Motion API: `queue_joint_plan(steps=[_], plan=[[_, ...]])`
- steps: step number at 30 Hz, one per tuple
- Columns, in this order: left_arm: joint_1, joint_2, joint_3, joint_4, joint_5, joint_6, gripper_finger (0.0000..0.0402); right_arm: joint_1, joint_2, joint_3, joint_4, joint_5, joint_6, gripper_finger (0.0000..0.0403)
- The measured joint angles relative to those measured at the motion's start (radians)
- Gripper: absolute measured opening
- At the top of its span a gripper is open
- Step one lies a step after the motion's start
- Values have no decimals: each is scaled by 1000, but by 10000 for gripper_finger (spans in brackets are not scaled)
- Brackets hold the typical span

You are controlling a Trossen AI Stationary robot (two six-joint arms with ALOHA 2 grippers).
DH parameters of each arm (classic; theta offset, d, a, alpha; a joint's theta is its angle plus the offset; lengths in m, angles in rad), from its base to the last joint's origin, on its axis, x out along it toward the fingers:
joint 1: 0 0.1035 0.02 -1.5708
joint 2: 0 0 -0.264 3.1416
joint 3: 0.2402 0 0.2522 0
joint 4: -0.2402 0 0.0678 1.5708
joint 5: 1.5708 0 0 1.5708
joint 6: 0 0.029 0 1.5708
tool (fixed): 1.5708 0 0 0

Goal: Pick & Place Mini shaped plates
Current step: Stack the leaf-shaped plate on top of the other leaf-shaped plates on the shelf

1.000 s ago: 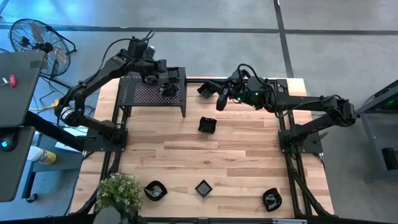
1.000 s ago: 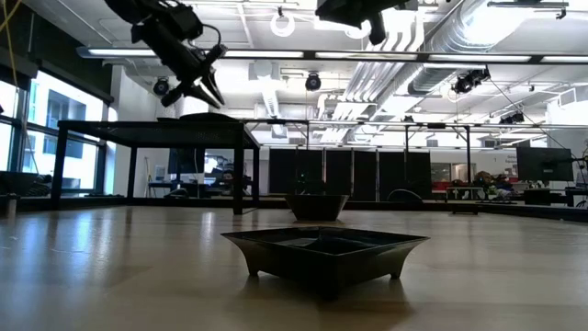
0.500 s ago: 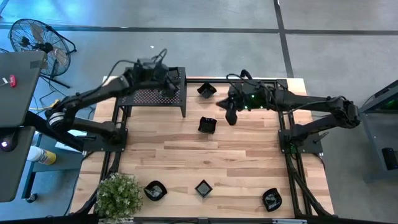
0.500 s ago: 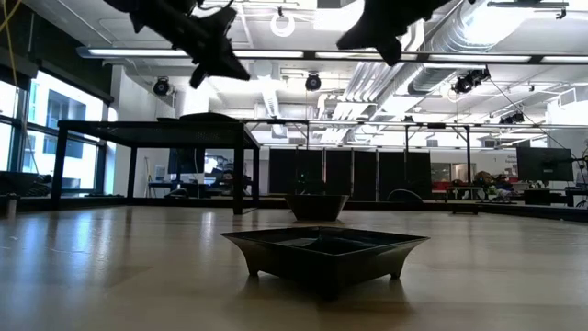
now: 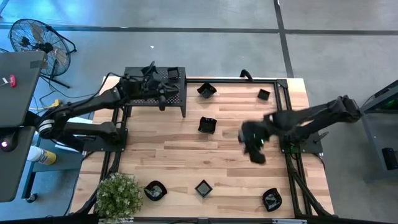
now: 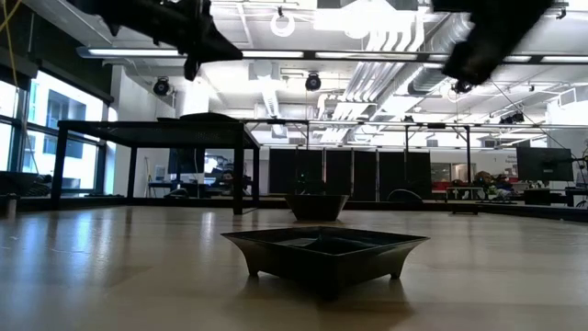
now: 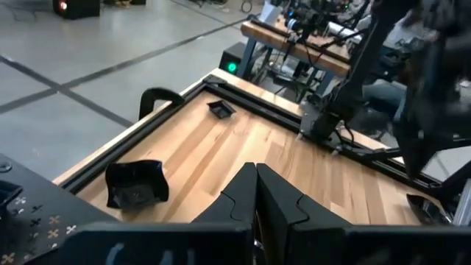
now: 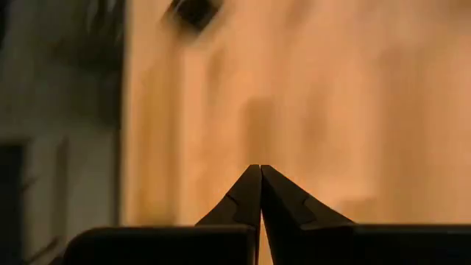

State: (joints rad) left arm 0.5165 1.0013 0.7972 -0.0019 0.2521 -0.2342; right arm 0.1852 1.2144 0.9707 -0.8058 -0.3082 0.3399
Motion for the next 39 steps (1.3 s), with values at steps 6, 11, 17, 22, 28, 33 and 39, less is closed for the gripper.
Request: queue_joint_plan(steps=[6,11,17,22,28,33,39], plan=[[0,-11,-8,-2,11,2,0,271,1,-176,167,-93,187,32],[0,-12,-8,-4,29,2,0,444,1,-290,340,-96,306,76],[0,-12,-8,-25,27,2,0,536,4,-367,418,-103,314,110],[0,-12,-8,-49,26,2,0,557,4,-434,460,-103,285,110],[0,-11,-8,-61,25,-6,0,557,4,-525,561,-118,282,93],[0,-11,-8,-61,25,-9,0,557,4,-566,630,-156,280,83],[0,-11,-8,-60,24,-9,0,557,4,-601,680,-164,278,78]])
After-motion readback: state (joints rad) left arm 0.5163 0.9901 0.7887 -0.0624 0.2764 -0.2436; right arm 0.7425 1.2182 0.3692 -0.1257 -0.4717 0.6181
